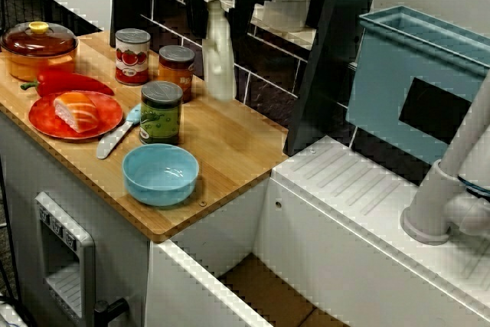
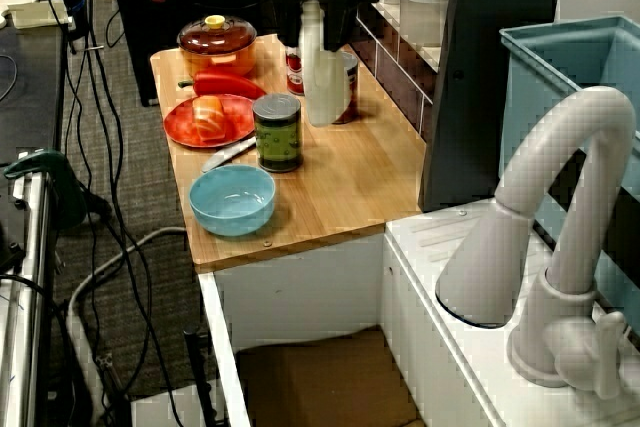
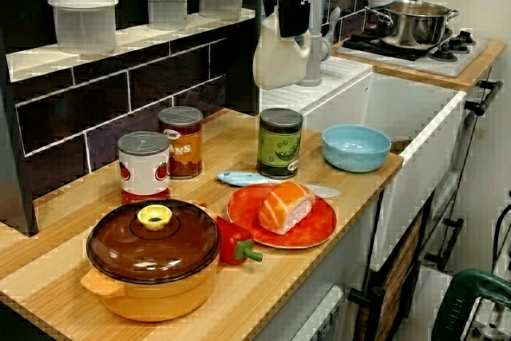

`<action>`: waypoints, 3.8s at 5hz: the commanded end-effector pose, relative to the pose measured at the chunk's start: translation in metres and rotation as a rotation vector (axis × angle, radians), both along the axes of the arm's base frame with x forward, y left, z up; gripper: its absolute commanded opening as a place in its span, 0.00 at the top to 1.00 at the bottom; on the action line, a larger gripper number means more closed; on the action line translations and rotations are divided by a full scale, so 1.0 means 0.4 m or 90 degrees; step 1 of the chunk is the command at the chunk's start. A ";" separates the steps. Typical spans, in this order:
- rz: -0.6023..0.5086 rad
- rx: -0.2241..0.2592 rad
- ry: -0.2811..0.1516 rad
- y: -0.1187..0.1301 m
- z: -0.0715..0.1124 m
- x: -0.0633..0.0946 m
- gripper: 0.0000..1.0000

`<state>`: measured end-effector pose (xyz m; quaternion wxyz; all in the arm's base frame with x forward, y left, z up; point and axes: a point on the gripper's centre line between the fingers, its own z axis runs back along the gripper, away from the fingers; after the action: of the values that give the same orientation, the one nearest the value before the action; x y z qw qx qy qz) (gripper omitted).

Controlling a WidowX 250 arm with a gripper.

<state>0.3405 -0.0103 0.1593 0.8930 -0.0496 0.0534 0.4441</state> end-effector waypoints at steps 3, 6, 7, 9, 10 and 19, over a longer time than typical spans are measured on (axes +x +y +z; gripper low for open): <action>-0.047 -0.002 -0.108 0.051 0.182 -0.043 1.00; -0.038 0.023 -0.160 0.108 0.241 -0.039 1.00; -0.035 0.041 -0.174 0.130 0.245 -0.033 1.00; -0.030 0.058 -0.194 0.177 0.261 -0.005 1.00; -0.026 0.072 -0.199 0.202 0.266 0.011 1.00; -0.001 0.120 -0.198 0.280 0.211 0.123 1.00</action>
<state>0.3955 0.1006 0.2284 0.8914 -0.0314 -0.1076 0.4391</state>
